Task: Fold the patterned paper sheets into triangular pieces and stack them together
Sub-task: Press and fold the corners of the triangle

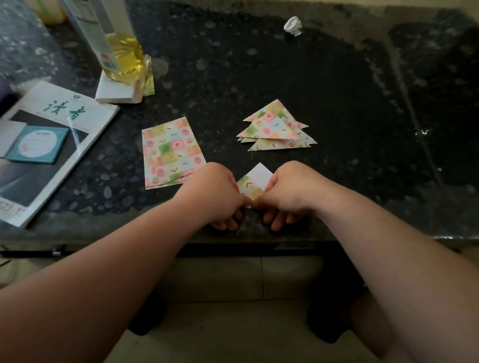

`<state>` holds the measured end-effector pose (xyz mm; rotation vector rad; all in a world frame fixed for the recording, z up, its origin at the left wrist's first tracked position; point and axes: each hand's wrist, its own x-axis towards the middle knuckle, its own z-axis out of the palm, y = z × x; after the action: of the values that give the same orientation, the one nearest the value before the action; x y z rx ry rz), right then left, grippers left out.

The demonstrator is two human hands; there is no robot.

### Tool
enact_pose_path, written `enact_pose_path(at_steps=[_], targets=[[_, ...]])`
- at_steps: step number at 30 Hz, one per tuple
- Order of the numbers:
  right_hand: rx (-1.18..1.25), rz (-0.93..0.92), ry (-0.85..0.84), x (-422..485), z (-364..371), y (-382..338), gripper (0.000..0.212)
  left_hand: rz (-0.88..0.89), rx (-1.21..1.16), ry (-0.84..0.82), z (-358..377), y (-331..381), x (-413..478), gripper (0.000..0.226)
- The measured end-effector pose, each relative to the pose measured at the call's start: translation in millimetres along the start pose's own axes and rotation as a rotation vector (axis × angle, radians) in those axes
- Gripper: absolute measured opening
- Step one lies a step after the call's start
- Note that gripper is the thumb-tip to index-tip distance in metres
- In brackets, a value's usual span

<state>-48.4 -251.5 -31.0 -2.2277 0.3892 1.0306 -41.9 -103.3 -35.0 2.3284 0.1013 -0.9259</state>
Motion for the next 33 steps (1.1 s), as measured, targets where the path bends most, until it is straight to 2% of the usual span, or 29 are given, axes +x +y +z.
enact_pose_path(at_steps=[3,9,12,24,33], targets=[[-0.004,0.017,-0.004,1.3,0.6,-1.5,0.023,-0.053,-0.085,-0.061,-4.4,3.1,-0.1,0.018],[-0.041,0.07,0.022,2.2,4.3,-6.7,0.033,-0.137,-0.093,-0.121,-9.7,5.5,-1.5,0.015],[-0.064,0.07,0.041,3.0,5.2,-8.2,0.038,-0.171,-0.087,-0.129,-13.5,5.6,0.1,0.018],[-0.059,0.075,0.045,3.9,4.0,-8.6,0.036,-0.281,-0.077,-0.085,-42.6,-26.8,6.0,0.015],[-0.051,0.069,0.045,4.3,4.4,-9.0,0.034,-0.236,-0.094,-0.083,-51.0,-46.0,-3.1,0.021]])
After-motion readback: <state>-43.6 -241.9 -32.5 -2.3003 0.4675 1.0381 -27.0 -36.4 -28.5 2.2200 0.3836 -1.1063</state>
